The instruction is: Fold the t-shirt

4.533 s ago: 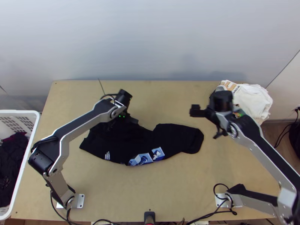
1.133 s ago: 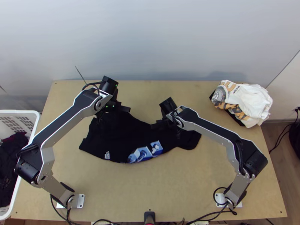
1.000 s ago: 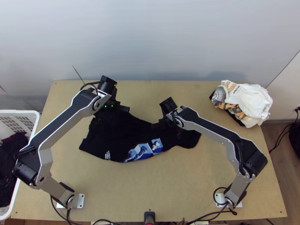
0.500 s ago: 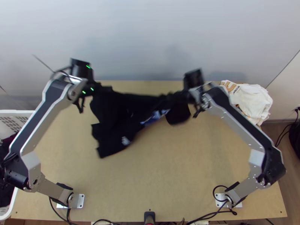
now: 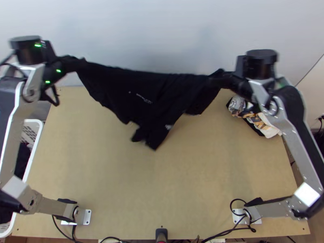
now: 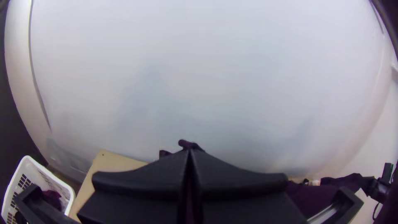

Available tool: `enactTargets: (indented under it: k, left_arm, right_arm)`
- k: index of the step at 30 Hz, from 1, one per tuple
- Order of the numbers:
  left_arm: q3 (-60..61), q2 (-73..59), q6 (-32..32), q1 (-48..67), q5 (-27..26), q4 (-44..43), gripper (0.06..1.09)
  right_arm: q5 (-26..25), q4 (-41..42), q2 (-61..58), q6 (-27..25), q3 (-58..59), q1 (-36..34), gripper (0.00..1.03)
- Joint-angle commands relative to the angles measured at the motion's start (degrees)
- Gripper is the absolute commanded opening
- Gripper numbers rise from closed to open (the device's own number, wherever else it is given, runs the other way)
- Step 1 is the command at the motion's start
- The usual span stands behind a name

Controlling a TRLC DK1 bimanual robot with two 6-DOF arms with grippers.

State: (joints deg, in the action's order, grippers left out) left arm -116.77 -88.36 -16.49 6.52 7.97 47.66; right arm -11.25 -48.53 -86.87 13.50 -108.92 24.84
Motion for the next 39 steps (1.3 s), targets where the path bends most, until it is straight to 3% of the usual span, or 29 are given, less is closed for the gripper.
enactTargets:
  k: [1, 5, 12, 19, 26, 28, 34, 39]
  left_arm:
    - [-5.84, 5.12, 0.06, -1.08, 0.82, -0.20, 0.09]
    - [-8.03, 7.76, 0.32, -0.55, 0.82, -0.02, 0.09]
    - [-7.68, 14.18, 2.34, 7.27, 0.82, 3.05, 0.09]
    - [-7.59, 19.71, 4.01, 8.59, 0.91, 7.62, 0.09]
    - [-4.61, 23.84, 3.83, 10.70, -1.64, 16.33, 0.09]
    - [2.34, 26.92, 3.48, 13.95, -1.81, 17.20, 0.09]
    - [18.25, 32.63, 1.99, 15.54, -4.19, 16.76, 0.09]
    - [25.89, 32.37, 0.93, 16.06, -8.67, 16.50, 0.09]
  right_arm:
    - [-5.98, 0.37, 6.54, -4.27, -1.91, 1.18, 0.03]
    - [-10.99, 0.90, 8.47, -5.85, -3.40, 4.25, 0.03]
    - [-20.92, 8.89, 12.51, -13.94, -3.14, 8.21, 0.03]
    - [-25.40, 10.30, 17.70, -17.80, -2.35, 11.99, 0.03]
    - [-25.67, 3.62, 21.92, -15.96, -0.06, 12.34, 0.03]
    - [-24.26, 2.04, 23.15, -15.78, 2.75, 12.51, 0.03]
    - [-16.18, 0.81, 27.19, -7.52, 16.38, 8.82, 0.03]
    - [-0.18, 4.59, 25.96, -0.49, 26.92, -4.71, 0.03]
